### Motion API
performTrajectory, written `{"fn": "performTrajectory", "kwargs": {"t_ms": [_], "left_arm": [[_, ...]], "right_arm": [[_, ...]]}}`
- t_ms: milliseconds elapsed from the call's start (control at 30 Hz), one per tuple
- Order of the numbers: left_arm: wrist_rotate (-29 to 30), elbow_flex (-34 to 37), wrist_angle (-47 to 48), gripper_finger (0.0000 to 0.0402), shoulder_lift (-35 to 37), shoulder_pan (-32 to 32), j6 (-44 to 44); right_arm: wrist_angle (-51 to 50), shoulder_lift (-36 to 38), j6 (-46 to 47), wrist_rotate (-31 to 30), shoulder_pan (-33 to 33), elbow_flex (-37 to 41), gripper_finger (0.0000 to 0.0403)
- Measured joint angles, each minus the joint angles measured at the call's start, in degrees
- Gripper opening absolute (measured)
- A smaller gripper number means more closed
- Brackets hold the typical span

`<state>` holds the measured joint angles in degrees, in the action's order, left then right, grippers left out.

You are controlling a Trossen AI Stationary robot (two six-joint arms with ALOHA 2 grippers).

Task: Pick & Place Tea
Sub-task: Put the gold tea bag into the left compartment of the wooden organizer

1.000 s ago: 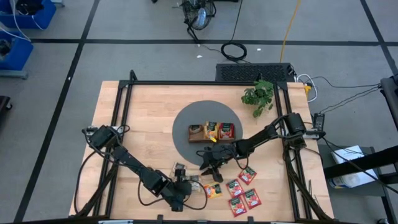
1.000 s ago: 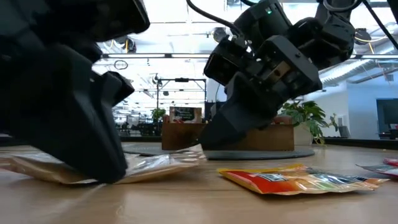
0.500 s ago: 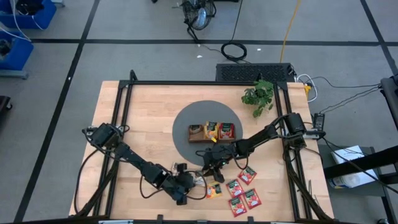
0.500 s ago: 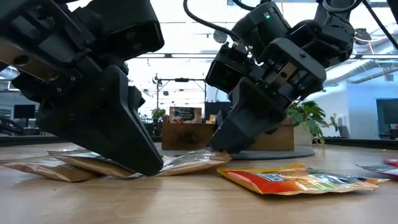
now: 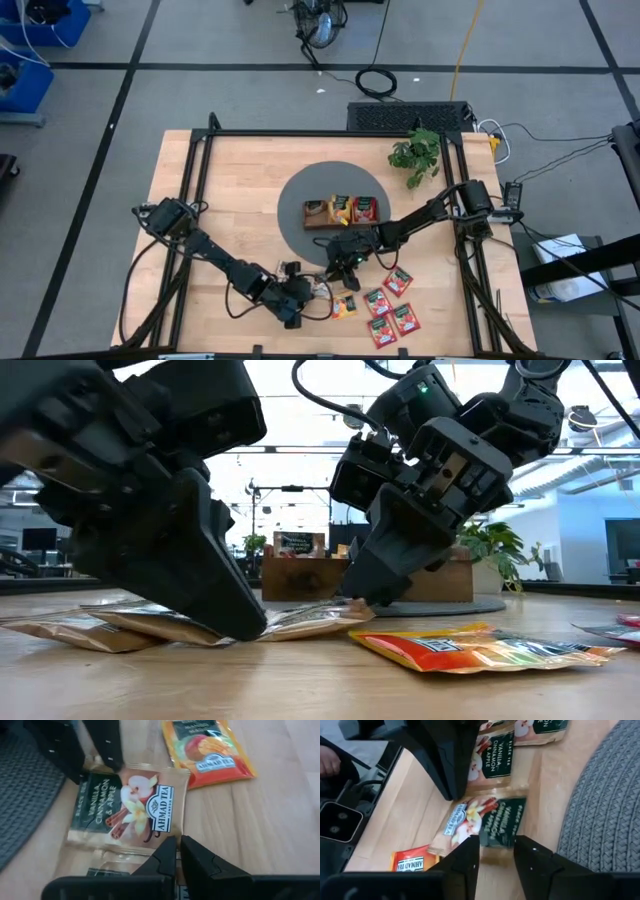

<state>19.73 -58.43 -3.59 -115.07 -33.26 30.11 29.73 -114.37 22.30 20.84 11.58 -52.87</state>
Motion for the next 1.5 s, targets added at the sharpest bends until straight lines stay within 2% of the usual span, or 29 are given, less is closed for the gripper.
{"fn": "performTrajectory", "kwargs": {"t_ms": [367, 633, 833, 967, 1100, 1300, 1433, 1500], "left_arm": [[1.54, 0.09, -0.84, 0.0035, -0.11, 0.48, -0.9], [3.05, 0.11, -0.88, 0.0035, -0.15, 0.57, -1.35], [2.29, 0.14, -0.67, 0.0035, 0.3, -0.03, -4.08], [1.54, 0.28, 0.23, 0.0035, 2.31, -0.8, -4.51], [2.9, 0.29, -0.3, 0.0035, 3.78, -1.87, -4.23], [3.88, 0.26, -0.18, 0.0035, 4.15, -2.92, -4.82], [4.17, 0.25, -0.12, 0.0035, 4.2, -2.77, -4.99], [4.25, 0.24, 0.3, 0.0035, 4.23, -2.81, -4.81]], "right_arm": [[-2.13, 0.02, -0.08, 1.89, 0.79, 0.01, 0.0071], [-1.55, -0.11, -5.3, 1.97, 0.93, 0.12, 0.0007], [-1.79, 0.52, -7.85, 2.12, 0.82, 0.19, 0.0003], [-3.68, 4.38, -9.58, 2.37, 0.16, 0.42, 0.0001], [-9.15, 11.4, -13.66, 1.76, -0.65, 0.32, 0.0001], [-20.13, 21.9, -21.74, -8.38, -2.26, -2.34, 0.0], [-29.34, 23.12, -30.55, -18.92, -4.38, -8.07, 0.0], [-31.67, 21.89, -34.45, -22.36, -5.81, -10.77, 0.0]]}}
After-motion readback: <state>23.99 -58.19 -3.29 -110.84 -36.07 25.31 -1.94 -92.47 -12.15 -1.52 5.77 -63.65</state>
